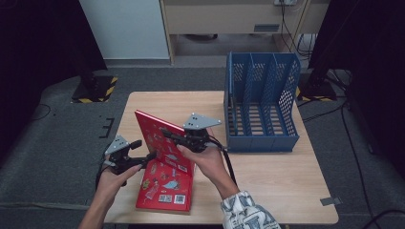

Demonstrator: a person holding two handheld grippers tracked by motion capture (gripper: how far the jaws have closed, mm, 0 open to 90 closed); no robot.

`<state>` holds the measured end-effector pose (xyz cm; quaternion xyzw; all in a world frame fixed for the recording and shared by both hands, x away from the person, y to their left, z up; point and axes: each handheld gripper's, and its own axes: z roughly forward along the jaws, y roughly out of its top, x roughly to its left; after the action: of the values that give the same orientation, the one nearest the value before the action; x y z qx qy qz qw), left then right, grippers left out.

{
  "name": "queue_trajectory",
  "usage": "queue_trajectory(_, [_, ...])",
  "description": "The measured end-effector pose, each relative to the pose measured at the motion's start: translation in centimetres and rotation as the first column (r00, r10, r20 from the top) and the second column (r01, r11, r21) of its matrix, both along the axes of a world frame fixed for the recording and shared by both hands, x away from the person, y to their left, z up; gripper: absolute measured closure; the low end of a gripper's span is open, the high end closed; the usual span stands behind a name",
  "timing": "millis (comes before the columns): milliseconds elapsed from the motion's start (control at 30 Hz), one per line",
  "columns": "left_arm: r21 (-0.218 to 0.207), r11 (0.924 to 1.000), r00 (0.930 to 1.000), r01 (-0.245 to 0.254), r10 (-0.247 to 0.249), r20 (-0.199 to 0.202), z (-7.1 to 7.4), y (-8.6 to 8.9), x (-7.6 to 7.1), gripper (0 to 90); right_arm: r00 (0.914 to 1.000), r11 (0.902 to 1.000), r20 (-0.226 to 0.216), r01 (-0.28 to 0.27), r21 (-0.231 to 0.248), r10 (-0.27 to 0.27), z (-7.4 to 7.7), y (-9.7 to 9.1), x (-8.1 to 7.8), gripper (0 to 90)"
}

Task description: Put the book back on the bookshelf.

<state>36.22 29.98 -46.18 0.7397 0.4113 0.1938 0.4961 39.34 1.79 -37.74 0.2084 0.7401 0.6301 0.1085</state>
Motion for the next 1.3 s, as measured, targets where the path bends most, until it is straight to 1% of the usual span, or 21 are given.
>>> queue_trajectory(33, [0.014, 0.9997, 0.9998, -0.019, 0.019, 0.001, -0.2, 0.7, -0.2, 12.6, 1.0, 1.0, 0.003, 0.009, -0.002, -0.009, 0.0, -0.1, 0.0, 79.4])
queue_trajectory(100, [0.026, 0.9983, 0.9986, -0.052, 0.052, -0.006, -0.5, 1.8, -0.3, 11.4, 0.9994, 0.9994, 0.001, 0.033, -0.002, -0.033, 0.1, -0.4, -0.1, 79.5])
queue_trajectory(200, [0.057, 0.9921, 0.9934, -0.112, 0.113, -0.02, -1.3, 3.4, -0.2, 10.0, 0.9976, 0.9976, -0.001, 0.069, -0.001, -0.069, 0.2, -0.8, -0.1, 79.6])
queue_trajectory(233, [0.055, 0.9898, 0.9906, -0.131, 0.133, -0.03, -1.7, 3.8, -0.1, 9.9, 0.9968, 0.9968, 0.0, 0.08, 0.001, -0.08, 0.3, -1.0, -0.1, 79.6])
queue_trajectory(267, [0.058, 0.9881, 0.9889, -0.142, 0.144, -0.035, -1.9, 4.1, 0.0, 9.7, 0.9958, 0.9958, 0.002, 0.091, -0.001, -0.091, 0.4, -1.2, -0.1, 79.7])
queue_trajectory(400, [0.097, 0.9799, 0.9825, -0.174, 0.179, -0.05, -2.8, 4.8, 0.3, 9.3, 0.9924, 0.9924, 0.012, 0.123, -0.002, -0.123, 0.7, -2.0, -0.2, 79.7])
queue_trajectory(500, [0.108, 0.9747, 0.9776, -0.195, 0.202, -0.058, -3.3, 5.2, 0.4, 8.2, 0.9887, 0.9888, 0.016, 0.149, -0.003, -0.149, 0.9, -2.7, -0.3, 79.7])
queue_trajectory(567, [0.119, 0.9728, 0.9757, -0.199, 0.208, -0.069, -3.7, 5.3, 0.4, 7.2, 0.9859, 0.9861, 0.021, 0.166, 0.0, -0.166, 1.0, -3.2, -0.3, 79.7])
queue_trajectory(600, [0.124, 0.9728, 0.976, -0.196, 0.206, -0.072, -3.8, 5.2, 0.4, 6.7, 0.9843, 0.9845, 0.02, 0.175, 0.001, -0.175, 1.0, -3.5, -0.4, 79.7])
queue_trajectory(700, [0.159, 0.9704, 0.9778, -0.181, 0.195, -0.076, -4.2, 5.1, 0.5, 5.0, 0.9818, 0.982, 0.019, 0.189, 0.001, -0.189, 1.0, -4.4, -0.4, 79.7])
queue_trajectory(833, [0.188, 0.9658, 0.9758, -0.179, 0.198, -0.092, -4.7, 5.1, 0.7, 3.7, 0.9771, 0.9774, 0.025, 0.212, -0.001, -0.211, 1.1, -5.4, -0.7, 79.7])
queue_trajectory(900, [0.192, 0.9641, 0.9734, -0.183, 0.205, -0.101, -4.9, 5.3, 0.7, 3.4, 0.9749, 0.9752, 0.025, 0.221, 0.004, -0.221, 1.2, -6.0, -0.8, 79.6])
queue_trajectory(1000, [0.192, 0.9638, 0.9716, -0.185, 0.209, -0.111, -5.1, 5.4, 0.8, 3.4, 0.9712, 0.9716, 0.028, 0.236, 0.009, -0.237, 1.4, -6.8, -0.9, 79.7])
queue_trajectory(1167, [0.2, 0.9631, 0.9714, -0.18, 0.206, -0.118, -5.4, 5.2, 0.9, 3.4, 0.9641, 0.9649, 0.039, 0.263, 0.004, -0.263, 1.8, -7.8, -1.2, 79.6])
queue_trajectory(1300, [0.219, 0.9604, 0.9702, -0.172, 0.204, -0.131, -5.8, 5.0, 1.0, 3.4, 0.9614, 0.9623, 0.043, 0.272, -0.006, -0.272, 1.8, -8.6, -1.5, 79.7])
